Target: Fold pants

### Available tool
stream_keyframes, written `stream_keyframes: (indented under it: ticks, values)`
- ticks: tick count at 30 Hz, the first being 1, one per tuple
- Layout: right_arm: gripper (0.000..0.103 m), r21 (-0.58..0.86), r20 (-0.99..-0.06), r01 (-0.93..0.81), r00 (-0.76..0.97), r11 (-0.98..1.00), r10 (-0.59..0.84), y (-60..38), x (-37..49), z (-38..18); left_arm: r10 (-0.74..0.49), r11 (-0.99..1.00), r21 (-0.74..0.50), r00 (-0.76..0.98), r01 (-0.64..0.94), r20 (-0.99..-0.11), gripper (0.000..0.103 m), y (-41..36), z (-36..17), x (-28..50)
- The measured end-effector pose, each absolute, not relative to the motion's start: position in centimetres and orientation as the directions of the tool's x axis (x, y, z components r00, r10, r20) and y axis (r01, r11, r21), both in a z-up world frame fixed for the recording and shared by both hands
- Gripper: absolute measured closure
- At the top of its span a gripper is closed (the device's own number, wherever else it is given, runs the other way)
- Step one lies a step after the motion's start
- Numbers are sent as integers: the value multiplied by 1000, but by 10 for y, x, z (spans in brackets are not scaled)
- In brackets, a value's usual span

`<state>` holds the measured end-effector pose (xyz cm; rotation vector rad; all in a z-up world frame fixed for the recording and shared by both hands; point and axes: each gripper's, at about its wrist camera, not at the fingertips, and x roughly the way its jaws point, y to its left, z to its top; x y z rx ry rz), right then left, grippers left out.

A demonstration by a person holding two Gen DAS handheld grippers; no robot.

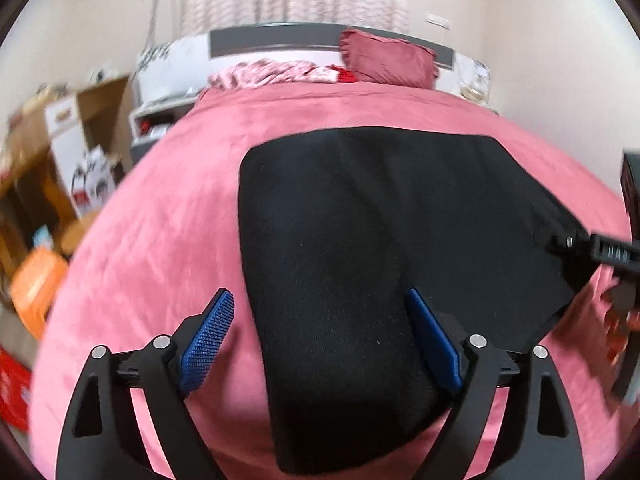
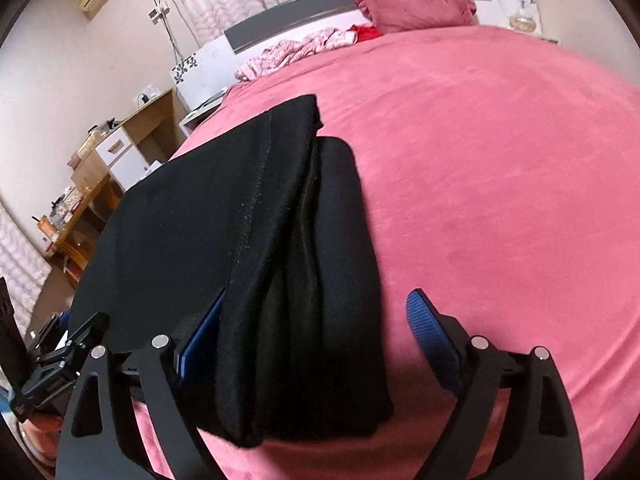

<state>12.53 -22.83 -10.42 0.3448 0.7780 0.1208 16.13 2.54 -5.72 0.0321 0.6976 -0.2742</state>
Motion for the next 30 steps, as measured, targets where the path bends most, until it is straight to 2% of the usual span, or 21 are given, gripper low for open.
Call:
stream_keyframes:
  ticks: [4,6,12,15,16,18,20,23,24,26,28,30]
  values:
    - [16,367,-658,71,724,927,205,-245,112,-101,-242,966,-86,729,244,-640,16,22,-55,144]
    - [16,359,-662,95,727,929,182,-253,105,-99,-232,967,-73,725,244,-649,13,17,-51,134]
    - [17,219,-682,172,731,960,25,-236,95,-76,-185,970,14,776,242,-603,11,0,-38,117]
    - [16,116,-686,189,725,975,-59,-224,96,-76,-135,965,82,738,249,-661,9,-9,-51,128]
    - [13,121,-703,198,709,973,-57,-227,101,-81,-136,961,77,694,266,-707,9,-12,-62,139]
    - [8,215,-719,241,695,947,-14,-241,105,-90,-165,967,15,672,253,-722,3,-3,-66,146]
    - [8,321,-718,269,695,908,47,-254,99,-96,-219,968,-84,625,238,-749,3,8,-68,152]
    - [11,353,-685,267,727,897,53,-250,80,-86,-230,973,-154,624,174,-747,3,22,-60,142]
    - [15,344,-673,265,738,901,40,-247,73,-82,-228,974,-170,636,152,-737,3,26,-56,134]
    - [31,338,-636,242,771,909,32,-242,55,-71,-239,970,-204,650,130,-721,3,33,-52,120]
    - [67,320,-596,189,802,928,42,-232,43,-59,-235,968,-230,677,99,-698,3,39,-49,101]
    - [77,294,-572,101,816,950,90,-217,39,-51,-212,968,-242,711,60,-671,3,45,-48,81]
